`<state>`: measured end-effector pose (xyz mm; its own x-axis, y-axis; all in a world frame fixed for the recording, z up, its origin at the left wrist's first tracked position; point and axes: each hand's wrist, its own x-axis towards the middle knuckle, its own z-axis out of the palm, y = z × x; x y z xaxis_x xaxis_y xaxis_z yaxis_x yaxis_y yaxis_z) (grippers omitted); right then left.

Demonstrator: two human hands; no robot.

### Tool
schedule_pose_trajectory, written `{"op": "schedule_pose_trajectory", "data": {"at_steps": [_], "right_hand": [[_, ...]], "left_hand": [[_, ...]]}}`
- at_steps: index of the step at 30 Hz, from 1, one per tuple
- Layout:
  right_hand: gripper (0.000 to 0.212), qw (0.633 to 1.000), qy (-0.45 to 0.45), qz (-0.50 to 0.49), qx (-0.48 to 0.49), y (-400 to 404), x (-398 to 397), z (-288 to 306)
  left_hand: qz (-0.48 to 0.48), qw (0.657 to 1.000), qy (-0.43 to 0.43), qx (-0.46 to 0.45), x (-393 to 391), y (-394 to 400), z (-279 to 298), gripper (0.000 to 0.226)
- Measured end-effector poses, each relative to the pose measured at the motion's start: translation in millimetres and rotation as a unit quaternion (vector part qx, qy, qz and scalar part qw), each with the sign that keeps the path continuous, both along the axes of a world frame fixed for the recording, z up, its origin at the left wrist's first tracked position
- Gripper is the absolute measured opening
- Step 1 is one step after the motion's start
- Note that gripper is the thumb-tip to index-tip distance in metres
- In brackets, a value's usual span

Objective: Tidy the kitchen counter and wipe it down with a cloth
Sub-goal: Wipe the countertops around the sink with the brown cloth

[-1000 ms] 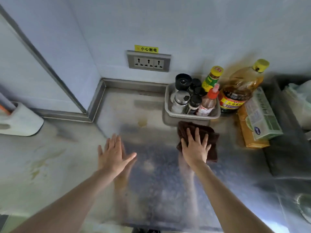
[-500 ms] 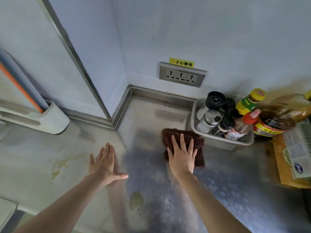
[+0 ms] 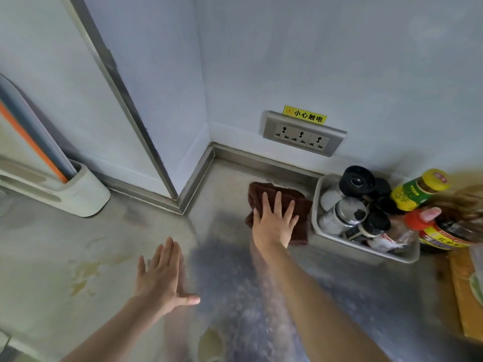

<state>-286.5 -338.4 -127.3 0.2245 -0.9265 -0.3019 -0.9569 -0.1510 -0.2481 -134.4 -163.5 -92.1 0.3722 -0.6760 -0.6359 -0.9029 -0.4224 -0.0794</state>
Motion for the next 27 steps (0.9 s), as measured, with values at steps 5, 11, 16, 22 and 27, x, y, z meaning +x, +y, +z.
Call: {"op": "schedule_pose_trajectory", "data": {"at_steps": [5, 11, 16, 22, 27], "right_hand": [[0.059, 0.959, -0.002, 0.282, -0.025, 40.1, 9.4, 1.0], [0.051, 0.968, 0.017, 0.251, -0.020, -26.4, -6.3, 4.6], [0.052, 0.995, 0.016, 0.098, -0.007, -46.5, 50.8, 0.5], [0.051, 0.941, 0.010, 0.336, -0.048, 5.5, 42.9, 3.0], [0.051, 0.911, 0.030, 0.409, -0.028, -11.7, 15.7, 7.3]], "left_hand": [[0.003, 1.000, 0.009, 0.000, 0.4, -0.4, 0.4, 0.128], [0.017, 1.000, 0.024, -0.008, 1.3, 0.0, -1.0, 0.128], [0.024, 0.999, 0.034, -0.018, 2.7, 1.8, -4.1, 0.128], [0.025, 0.998, 0.045, -0.029, 4.5, 3.8, -4.4, 0.129], [0.030, 0.998, 0.050, -0.032, 4.4, 3.8, -3.3, 0.128]]}}
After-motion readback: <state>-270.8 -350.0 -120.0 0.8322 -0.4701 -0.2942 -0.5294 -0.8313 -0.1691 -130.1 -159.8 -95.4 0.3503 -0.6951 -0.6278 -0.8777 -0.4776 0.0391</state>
